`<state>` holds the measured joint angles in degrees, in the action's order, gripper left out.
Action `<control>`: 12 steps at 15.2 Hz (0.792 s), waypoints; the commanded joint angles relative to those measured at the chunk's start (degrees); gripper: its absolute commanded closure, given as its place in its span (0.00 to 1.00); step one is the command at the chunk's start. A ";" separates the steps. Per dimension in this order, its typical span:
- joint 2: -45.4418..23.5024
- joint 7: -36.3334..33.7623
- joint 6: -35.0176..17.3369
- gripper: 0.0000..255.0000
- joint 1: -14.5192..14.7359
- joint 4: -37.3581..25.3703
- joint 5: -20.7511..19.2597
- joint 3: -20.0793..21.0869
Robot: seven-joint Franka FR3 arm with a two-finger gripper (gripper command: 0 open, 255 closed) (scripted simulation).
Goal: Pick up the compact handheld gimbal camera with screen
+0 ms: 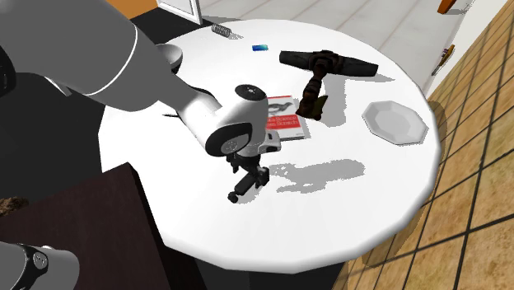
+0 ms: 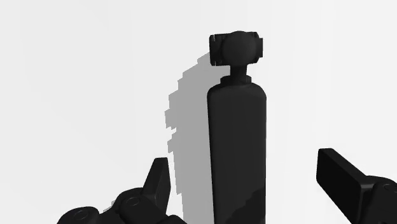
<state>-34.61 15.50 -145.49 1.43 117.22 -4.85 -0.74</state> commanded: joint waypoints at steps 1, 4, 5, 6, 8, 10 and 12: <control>-1.51 -0.10 -1.06 0.00 0.03 -0.49 -0.06 -0.05; -2.65 -0.17 -1.81 0.00 0.06 -0.87 -0.10 -0.09; -2.77 -0.14 -1.76 1.00 0.04 -1.04 -0.09 -0.09; -2.82 -0.14 -1.72 1.00 0.04 -1.13 -0.09 -0.08; -2.82 -0.15 -1.72 1.00 0.05 -1.13 -0.08 -0.08; -2.82 -0.15 -1.72 1.00 0.05 -1.13 -0.08 -0.08; -2.82 -0.15 -1.72 1.00 0.05 -1.13 -0.08 -0.08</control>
<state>-37.43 15.35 -147.21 1.48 116.09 -4.94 -0.82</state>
